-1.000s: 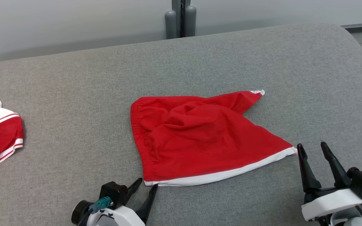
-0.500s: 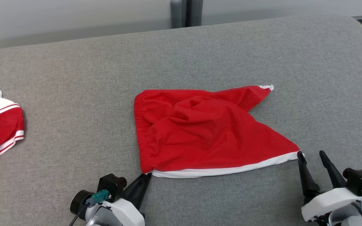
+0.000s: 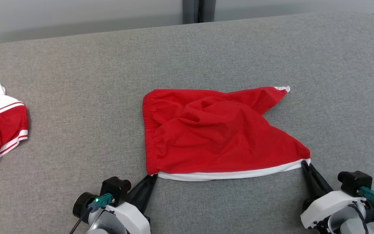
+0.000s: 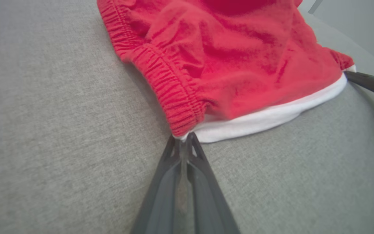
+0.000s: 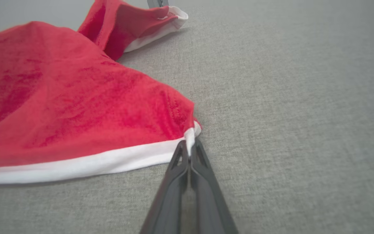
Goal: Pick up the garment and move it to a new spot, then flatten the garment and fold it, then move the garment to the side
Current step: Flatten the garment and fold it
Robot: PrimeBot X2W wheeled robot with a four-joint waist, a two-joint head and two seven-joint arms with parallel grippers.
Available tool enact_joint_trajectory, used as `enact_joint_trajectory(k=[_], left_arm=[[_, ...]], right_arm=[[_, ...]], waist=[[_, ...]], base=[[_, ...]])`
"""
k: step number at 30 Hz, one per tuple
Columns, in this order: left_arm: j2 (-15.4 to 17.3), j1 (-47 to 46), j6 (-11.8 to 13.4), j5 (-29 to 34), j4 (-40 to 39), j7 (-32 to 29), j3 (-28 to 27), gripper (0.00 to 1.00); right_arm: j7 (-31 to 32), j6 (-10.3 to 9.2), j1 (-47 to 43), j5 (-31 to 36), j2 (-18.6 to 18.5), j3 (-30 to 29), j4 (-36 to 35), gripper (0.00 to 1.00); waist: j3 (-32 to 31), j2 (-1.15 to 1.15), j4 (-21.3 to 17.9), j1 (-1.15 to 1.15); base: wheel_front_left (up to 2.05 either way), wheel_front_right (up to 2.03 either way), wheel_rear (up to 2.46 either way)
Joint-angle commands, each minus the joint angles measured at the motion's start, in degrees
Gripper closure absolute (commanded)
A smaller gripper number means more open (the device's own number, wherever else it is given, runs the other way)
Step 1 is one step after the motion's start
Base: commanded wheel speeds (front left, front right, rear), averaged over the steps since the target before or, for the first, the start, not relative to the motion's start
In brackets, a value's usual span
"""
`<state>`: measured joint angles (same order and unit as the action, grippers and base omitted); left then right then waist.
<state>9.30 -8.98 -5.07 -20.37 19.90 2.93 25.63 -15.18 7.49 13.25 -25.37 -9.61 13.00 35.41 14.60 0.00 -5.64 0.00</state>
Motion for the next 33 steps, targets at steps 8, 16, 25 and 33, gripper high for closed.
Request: enact_joint_trajectory(k=[8,16,25,33], left_arm=[[1.94,-2.28,0.85,-0.76,-4.69,2.19,-2.01,1.00],[5.68,-6.24,1.83,-0.38,-12.87,-0.70,-4.53,1.00],[8.73,-14.73,1.86,0.72,-19.95,-3.47,-6.85,1.00],[11.28,-27.77,1.58,1.98,-25.17,-6.93,-9.42,1.00]], right_arm=[[0.00,0.01,1.01,-4.37,-1.82,0.58,-7.37,1.00],[-0.01,0.01,4.93,-11.09,-5.37,3.82,-16.79,1.00],[1.59,0.01,13.29,-15.46,-8.90,3.75,-25.94,1.00],[5.09,0.01,24.61,-17.51,-11.84,0.67,-31.43,1.00]], waist=[[-0.75,0.00,-0.28,0.00],[-1.37,0.00,-0.03,0.00],[-3.07,0.00,0.43,0.00],[-3.41,0.00,0.85,0.00]], base=[[0.00,0.00,0.00],[0.00,0.00,0.00],[0.00,0.00,0.00],[0.00,0.00,0.00]])
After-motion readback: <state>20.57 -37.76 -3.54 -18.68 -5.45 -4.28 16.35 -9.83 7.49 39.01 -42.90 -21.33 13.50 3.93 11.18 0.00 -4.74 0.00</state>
